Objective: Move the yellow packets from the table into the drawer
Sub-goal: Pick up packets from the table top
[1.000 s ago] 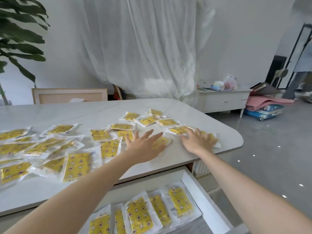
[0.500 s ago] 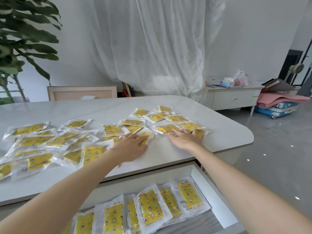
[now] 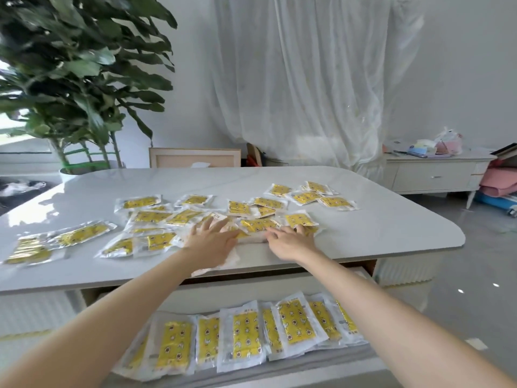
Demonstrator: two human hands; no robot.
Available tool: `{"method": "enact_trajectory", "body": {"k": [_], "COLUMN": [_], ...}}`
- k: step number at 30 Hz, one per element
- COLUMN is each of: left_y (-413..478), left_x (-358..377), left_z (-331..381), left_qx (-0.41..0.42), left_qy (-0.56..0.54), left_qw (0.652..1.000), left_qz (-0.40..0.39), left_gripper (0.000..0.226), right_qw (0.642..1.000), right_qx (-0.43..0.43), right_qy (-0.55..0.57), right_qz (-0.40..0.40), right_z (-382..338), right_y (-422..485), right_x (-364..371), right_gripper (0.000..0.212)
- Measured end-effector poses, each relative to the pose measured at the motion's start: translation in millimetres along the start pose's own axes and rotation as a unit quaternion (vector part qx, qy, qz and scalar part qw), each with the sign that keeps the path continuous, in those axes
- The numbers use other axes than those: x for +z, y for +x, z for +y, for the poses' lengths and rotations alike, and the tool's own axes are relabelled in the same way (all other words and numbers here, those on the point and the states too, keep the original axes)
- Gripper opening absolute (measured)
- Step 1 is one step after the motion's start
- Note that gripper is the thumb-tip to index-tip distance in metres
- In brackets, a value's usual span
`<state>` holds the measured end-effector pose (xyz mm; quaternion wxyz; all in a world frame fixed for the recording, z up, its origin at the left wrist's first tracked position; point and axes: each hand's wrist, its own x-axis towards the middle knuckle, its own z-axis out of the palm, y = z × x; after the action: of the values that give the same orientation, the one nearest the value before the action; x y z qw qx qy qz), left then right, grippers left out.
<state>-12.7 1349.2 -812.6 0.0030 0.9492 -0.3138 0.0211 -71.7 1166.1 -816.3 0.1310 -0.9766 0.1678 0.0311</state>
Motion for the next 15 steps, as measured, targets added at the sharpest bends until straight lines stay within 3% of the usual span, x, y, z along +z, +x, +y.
{"method": "enact_trajectory", "body": {"k": [5,9,11,13,15], "left_y": [-34,-52,-54,-54,-52], "left_x": [-4,-4,-3,-4,-9], "left_z": [-20,-35,-43,-46,-46], "left_qx": [0.023,0.012,0.000,-0.005,-0.004], "left_qy": [-0.017,-0.043,-0.074,-0.078,-0.076], "left_qw": [1.000,0.999,0.997,0.997,0.997], "left_qz": [-0.002,0.015,0.008,-0.011,-0.023], "left_gripper": [0.049,0.053,0.055,0.057,0.064], "right_qw": [0.999,0.977,0.968,0.973,0.988], "right_qx": [-0.043,-0.032,-0.007,0.011,0.038], "right_qy": [-0.012,-0.005,0.033,0.053,0.039], "right_qz": [0.004,0.211,0.247,0.223,0.145], "right_z": [-15,-14,-9,-1,10], "right_y": [-10,-8,-2,6,13], "right_x": [-3,-19,-21,-19,-14], "right_gripper": [0.050,0.034,0.030,0.031,0.043]}}
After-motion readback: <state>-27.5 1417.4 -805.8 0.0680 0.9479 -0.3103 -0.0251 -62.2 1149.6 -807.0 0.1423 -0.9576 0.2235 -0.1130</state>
